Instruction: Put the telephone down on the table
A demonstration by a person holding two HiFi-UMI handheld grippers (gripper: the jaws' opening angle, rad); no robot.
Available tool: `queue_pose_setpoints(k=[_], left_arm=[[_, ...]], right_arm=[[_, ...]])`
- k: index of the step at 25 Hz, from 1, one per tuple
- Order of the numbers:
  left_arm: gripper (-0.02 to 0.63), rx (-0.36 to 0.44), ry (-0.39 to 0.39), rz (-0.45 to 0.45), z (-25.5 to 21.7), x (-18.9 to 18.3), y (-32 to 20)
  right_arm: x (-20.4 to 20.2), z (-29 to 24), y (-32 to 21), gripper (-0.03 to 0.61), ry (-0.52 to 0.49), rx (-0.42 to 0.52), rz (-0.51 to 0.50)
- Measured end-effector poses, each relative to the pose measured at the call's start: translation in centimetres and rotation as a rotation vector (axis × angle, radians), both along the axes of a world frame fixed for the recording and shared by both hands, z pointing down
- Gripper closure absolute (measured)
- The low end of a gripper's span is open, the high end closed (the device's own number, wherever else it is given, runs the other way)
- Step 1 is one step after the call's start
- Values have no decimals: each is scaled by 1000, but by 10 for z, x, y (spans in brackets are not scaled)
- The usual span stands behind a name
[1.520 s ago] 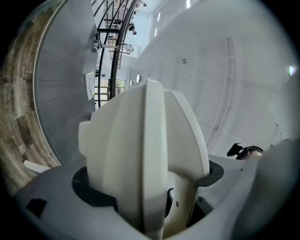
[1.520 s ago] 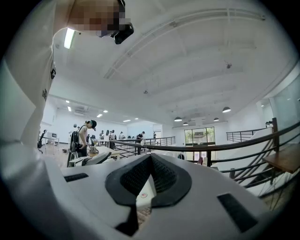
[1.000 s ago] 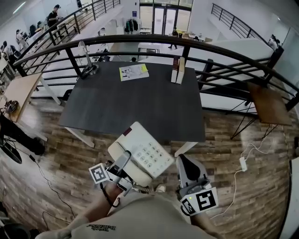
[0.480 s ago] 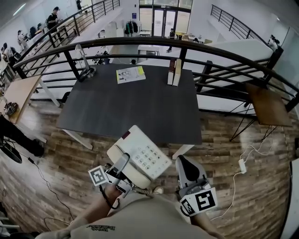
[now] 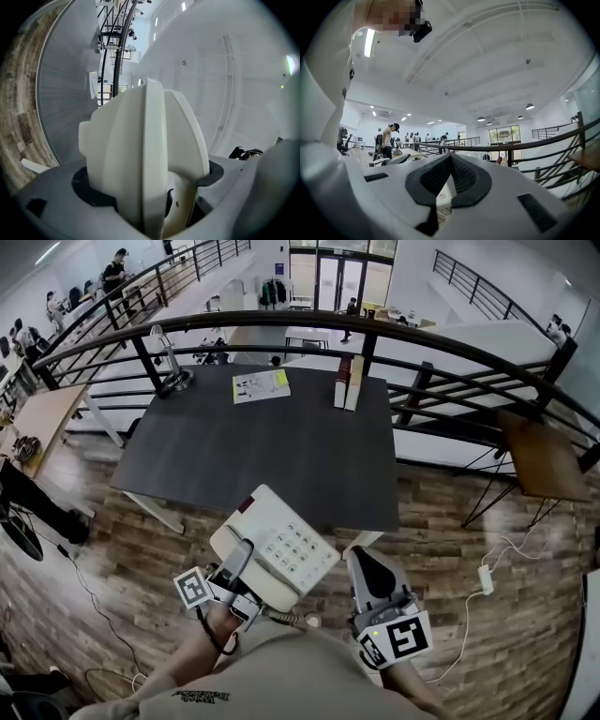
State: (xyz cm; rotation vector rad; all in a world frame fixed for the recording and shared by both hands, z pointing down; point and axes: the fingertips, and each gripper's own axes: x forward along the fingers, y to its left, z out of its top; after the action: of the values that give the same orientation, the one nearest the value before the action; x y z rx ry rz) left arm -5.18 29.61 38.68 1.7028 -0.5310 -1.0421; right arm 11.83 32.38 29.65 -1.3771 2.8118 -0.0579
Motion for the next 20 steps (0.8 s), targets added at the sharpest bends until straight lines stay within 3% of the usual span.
queue_pose_setpoints(k=[11,20], left_arm=[[117,4,9,-90,-11,6,-16],[117,2,22,-100,-6,6,-45]], right_arm=[[30,7,-11,577,-55,-11,-18],[32,21,-38,577,-26,-24,-4]])
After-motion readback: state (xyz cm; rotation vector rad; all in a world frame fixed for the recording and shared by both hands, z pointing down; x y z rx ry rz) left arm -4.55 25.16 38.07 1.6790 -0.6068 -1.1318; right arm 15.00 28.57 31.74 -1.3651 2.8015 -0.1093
